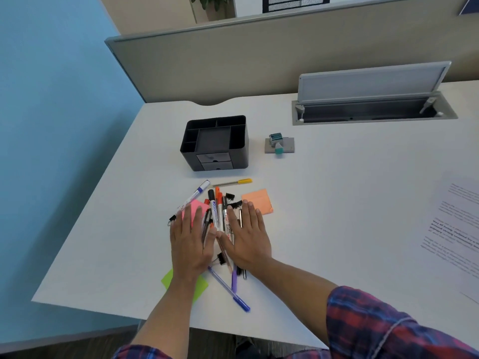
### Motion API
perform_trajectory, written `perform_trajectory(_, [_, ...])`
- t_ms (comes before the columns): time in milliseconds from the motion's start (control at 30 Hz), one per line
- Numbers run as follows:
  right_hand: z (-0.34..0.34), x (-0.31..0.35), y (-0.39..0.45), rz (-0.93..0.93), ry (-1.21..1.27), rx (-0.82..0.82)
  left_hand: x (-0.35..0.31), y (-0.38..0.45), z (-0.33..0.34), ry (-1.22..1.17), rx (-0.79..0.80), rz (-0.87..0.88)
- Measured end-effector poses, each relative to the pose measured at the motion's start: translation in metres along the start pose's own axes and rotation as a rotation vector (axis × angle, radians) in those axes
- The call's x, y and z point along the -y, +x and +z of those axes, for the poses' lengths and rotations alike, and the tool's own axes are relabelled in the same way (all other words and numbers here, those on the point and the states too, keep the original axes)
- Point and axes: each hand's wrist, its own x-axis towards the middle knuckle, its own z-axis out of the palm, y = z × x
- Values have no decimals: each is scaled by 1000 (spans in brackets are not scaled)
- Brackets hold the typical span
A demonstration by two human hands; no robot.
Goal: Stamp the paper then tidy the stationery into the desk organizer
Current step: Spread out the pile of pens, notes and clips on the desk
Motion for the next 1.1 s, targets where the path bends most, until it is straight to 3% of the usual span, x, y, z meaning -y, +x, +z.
perform_trajectory(300, [-10, -4, 7, 12, 89, -6, -21, -50, -2, -96, 97, 346])
perform_trajectory(433, [-24, -26, 9, -24, 40, -68, -22, -61, -1, -13, 193, 493])
perform_trajectory(600, [-33, -52, 11, -9, -70, -48, -13, -60, 5, 145, 278, 533])
perform_trajectory(1100, [-19, -40, 10, -30, -90, 86, 19, -19, 2, 229, 298, 478])
